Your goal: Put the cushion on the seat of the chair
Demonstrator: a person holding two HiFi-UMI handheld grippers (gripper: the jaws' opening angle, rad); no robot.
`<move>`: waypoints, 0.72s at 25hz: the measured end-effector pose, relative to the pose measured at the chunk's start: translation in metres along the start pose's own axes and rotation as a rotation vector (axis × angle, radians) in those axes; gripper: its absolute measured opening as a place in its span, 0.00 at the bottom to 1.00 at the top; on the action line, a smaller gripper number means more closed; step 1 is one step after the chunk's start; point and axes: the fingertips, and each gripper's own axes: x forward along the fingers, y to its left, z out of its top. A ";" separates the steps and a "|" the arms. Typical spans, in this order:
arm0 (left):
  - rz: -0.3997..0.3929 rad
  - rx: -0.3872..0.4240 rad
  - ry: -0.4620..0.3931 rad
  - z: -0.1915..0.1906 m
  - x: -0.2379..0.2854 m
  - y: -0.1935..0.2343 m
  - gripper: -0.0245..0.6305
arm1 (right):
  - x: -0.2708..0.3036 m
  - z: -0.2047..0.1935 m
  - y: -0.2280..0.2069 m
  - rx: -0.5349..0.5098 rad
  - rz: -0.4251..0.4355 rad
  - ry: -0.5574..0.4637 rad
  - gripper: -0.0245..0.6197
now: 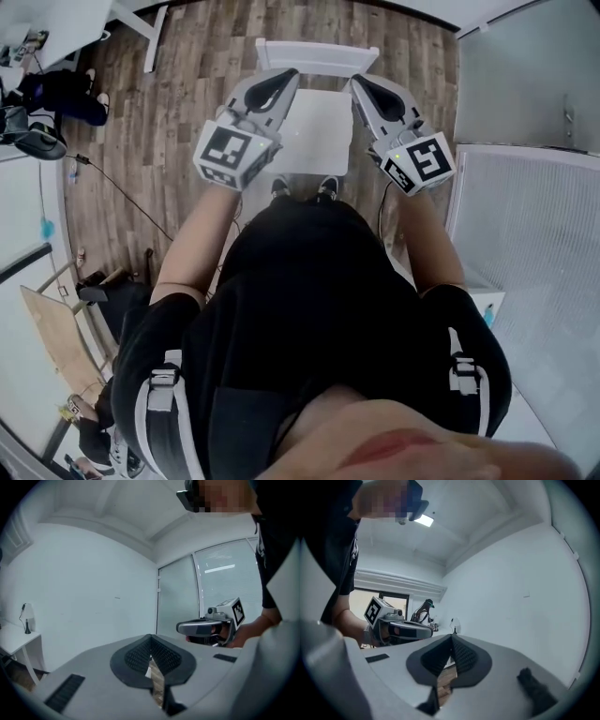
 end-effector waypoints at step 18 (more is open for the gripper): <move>-0.028 0.062 -0.121 0.047 -0.004 -0.007 0.05 | -0.009 0.048 0.002 -0.045 0.004 -0.087 0.06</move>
